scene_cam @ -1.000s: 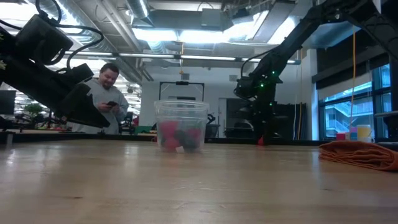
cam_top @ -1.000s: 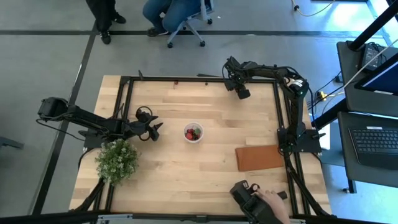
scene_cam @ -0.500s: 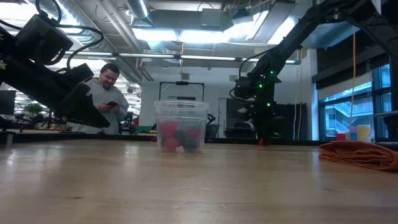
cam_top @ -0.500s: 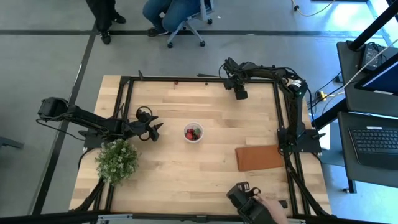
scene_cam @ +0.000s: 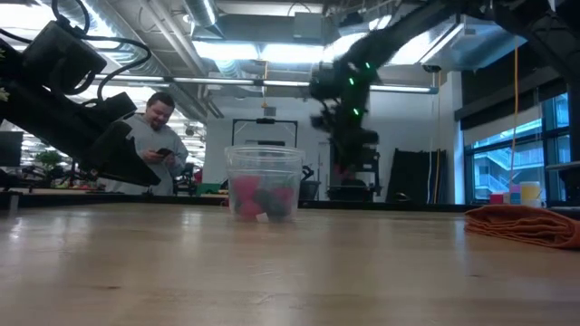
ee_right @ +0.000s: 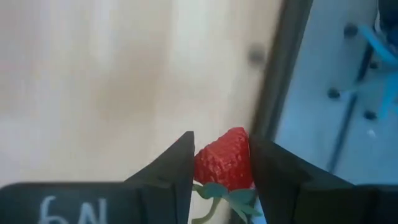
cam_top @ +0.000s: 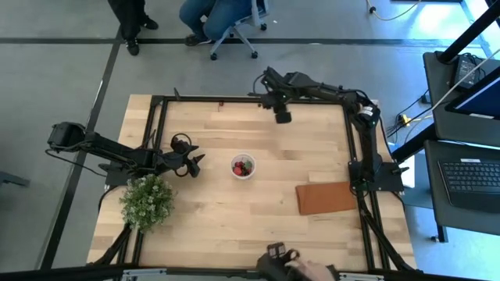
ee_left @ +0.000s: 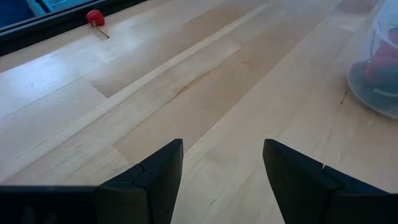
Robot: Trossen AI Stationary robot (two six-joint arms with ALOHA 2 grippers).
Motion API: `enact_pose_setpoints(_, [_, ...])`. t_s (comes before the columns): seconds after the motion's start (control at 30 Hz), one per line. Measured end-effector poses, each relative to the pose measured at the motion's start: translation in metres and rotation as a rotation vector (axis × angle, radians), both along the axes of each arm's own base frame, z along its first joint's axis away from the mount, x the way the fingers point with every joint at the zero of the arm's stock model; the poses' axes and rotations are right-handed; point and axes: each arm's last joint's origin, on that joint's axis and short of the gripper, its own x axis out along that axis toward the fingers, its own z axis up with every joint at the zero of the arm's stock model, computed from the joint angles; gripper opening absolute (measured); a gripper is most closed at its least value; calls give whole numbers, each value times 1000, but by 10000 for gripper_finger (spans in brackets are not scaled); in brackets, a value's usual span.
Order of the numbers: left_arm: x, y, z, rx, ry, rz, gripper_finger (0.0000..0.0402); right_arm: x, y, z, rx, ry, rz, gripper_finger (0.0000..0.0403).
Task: Pick and placing Produce into tupperware
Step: Put the strawberry into the bin
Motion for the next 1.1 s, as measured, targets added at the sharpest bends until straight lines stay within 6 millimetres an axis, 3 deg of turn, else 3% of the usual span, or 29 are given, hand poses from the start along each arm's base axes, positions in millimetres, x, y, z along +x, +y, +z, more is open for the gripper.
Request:
enact_pose_setpoints(0.17, [0, 0, 0, 0, 0, 0, 215, 29, 38, 37, 186, -163, 21, 136])
enact_pose_setpoints(0.3, [0, 0, 0, 0, 1, 0, 215, 51, 81, 59, 252, -227, 128, 136])
enact_pose_setpoints(0.47, [0, 0, 0, 0, 0, 0, 215, 73, 139, 65, 322, -269, 276, 135])
enact_pose_setpoints(0.6, [0, 0, 0, 0, 0, 0, 215, 82, 173, 67, 366, -294, 343, 135])
enact_pose_setpoints(0.87, [0, 0, 0, 2, -1, 2, 215, 95, 204, 70, 386, -387, 402, 135])
enact_pose_setpoints(1.1, [0, 1, 0, 18, -1, 23, 215, 95, 204, 36, 414, -359, 347, 135])
